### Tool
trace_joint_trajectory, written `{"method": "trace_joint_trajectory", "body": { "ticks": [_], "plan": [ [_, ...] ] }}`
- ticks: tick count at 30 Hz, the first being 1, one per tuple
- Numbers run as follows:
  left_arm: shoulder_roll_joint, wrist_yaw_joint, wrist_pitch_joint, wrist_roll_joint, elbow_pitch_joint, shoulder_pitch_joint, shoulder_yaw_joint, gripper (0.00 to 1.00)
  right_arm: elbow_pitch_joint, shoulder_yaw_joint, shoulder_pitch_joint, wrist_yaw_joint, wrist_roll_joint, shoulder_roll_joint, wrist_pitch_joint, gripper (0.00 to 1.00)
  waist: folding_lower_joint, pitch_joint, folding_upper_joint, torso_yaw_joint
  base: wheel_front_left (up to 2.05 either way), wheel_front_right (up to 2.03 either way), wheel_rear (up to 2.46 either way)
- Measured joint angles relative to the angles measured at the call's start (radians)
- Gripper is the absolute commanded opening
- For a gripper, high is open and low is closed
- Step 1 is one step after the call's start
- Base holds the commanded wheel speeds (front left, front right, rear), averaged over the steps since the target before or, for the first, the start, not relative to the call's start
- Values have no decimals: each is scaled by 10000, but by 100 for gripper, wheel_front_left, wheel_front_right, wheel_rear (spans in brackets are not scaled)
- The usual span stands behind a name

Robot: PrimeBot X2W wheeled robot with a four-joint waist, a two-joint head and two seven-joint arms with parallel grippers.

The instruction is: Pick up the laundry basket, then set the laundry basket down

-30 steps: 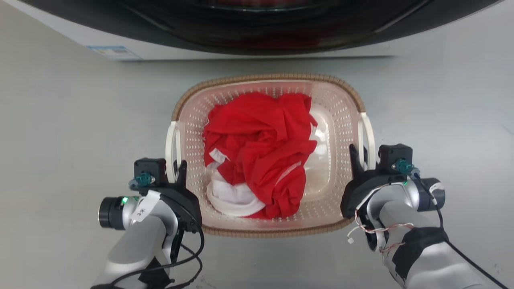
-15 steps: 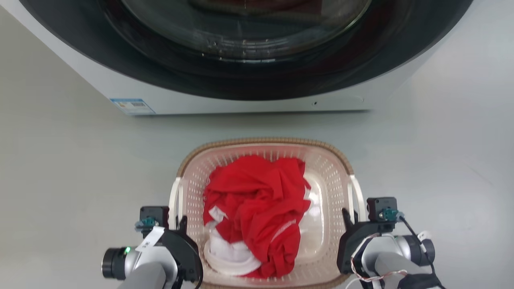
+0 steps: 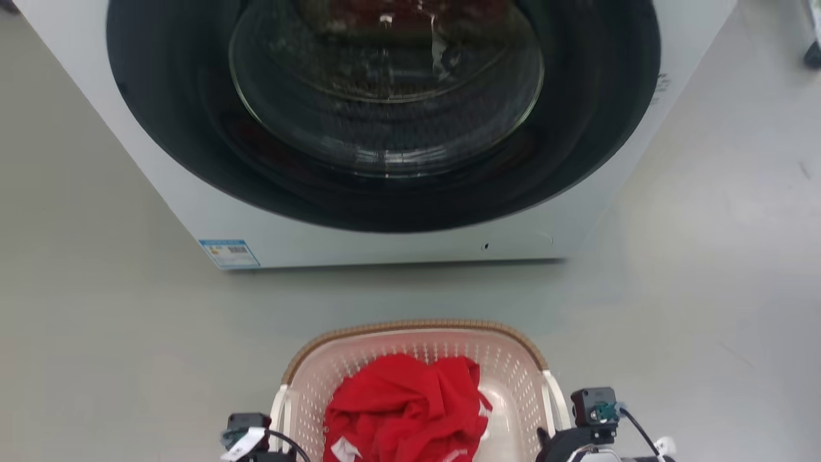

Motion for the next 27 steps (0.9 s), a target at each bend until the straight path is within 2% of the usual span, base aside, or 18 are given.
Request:
{"method": "trace_joint_trajectory", "body": {
  "ticks": [13, 27],
  "plan": [
    [63, 2, 439, -215, -10, 1066, -343, 0, -136, 690, 874, -50, 732, -21, 619, 0, 0, -1731, 0, -212, 0, 0, 0],
    [102, 86, 569, -303, -46, 1066, -462, 0, -127, 1062, 859, -54, 1237, -42, 719, 0, 2, -2087, 1, -383, 0, 0, 0]
  ]
}}
